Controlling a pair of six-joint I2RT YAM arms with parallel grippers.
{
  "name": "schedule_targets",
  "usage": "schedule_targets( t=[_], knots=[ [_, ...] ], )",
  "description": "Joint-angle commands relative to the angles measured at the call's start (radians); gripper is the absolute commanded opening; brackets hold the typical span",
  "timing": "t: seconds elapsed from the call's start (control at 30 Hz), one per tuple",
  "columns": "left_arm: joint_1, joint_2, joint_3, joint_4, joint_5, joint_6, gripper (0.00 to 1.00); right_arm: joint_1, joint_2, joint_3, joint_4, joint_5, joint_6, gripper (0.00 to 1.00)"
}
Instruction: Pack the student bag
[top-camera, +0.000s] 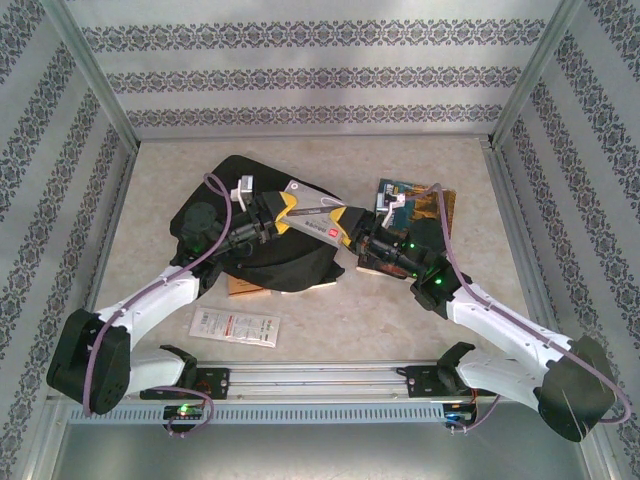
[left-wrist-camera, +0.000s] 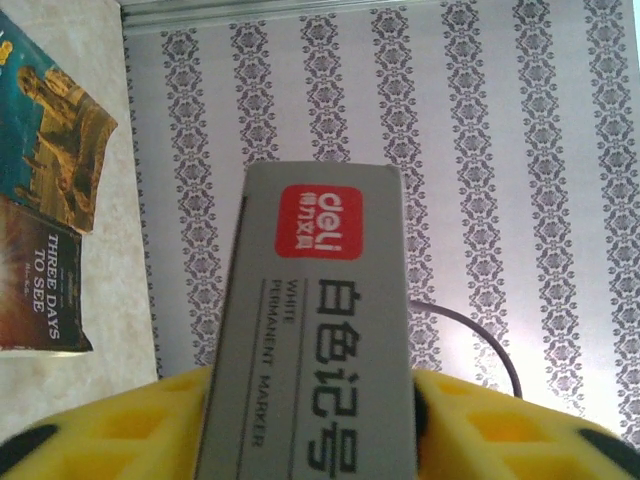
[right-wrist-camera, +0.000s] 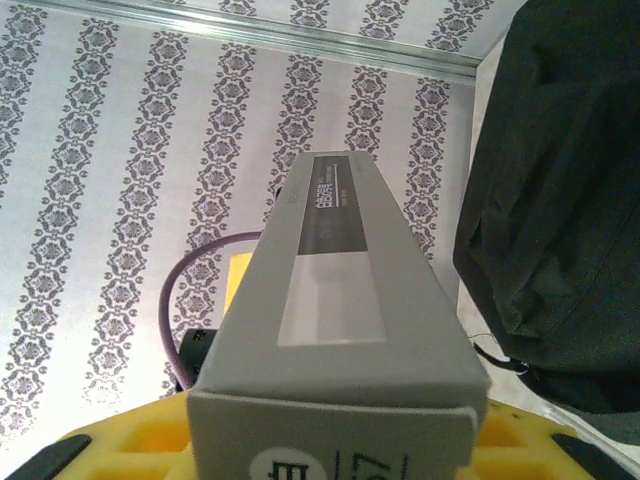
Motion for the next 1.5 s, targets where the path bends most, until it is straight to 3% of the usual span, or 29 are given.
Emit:
schedule_targets(
  t=[0.0, 0.1, 0.23, 0.43, 0.63, 0.77, 1.07, 1.27, 1.37, 1.47],
  knots=[
    [0.006, -0.003, -0.004, 0.004, 0.036, 0.036, 0.59, -0.007, -0.018, -0.008, 0.03, 0.023, -0.035, 0.39],
    [0.016, -0.017, 0.031, -0.157, 0.057, 0.145, 0.64, -0.029, -0.067, -0.029, -0.042, 0.051, -0.066, 0.39],
    [0.046, -0.071, 0.143, -0.598, 0.01, 0.47, 0.7, -0.077, -0.174, -0.048, -0.211, 0.095, -0.147, 0.38],
    [0.05, 0.01, 0.432, -1.193, -0.237, 0.966, 0.72, -0.169, -0.294, -0.074, -0.409, 0.106, -0.246, 0.38],
    [-0.005, 0.196, 0.642, -1.461, -0.464, 1.23, 0.72, -0.243, -0.321, -0.091, -0.481, 0.068, -0.308, 0.38],
    [-0.083, 0.334, 0.759, -1.559, -0.609, 1.315, 0.74, -0.29, -0.318, -0.091, -0.488, 0.038, -0.329, 0.38],
    [-0.229, 0.639, 0.96, -1.658, -0.943, 1.351, 0.83, -0.354, -0.26, -0.091, -0.447, -0.032, -0.341, 0.39],
    [-0.254, 0.81, 1.026, -1.703, -1.163, 1.397, 0.85, -0.369, -0.232, -0.097, -0.421, -0.06, -0.344, 0.39],
    [-0.253, 0.856, 1.022, -1.686, -1.246, 1.425, 0.74, -0.374, -0.219, -0.099, -0.41, -0.077, -0.345, 0.38],
    [-0.25, 0.861, 1.006, -1.649, -1.289, 1.441, 0.46, -0.387, -0.217, -0.093, -0.41, -0.091, -0.348, 0.38]
  ],
)
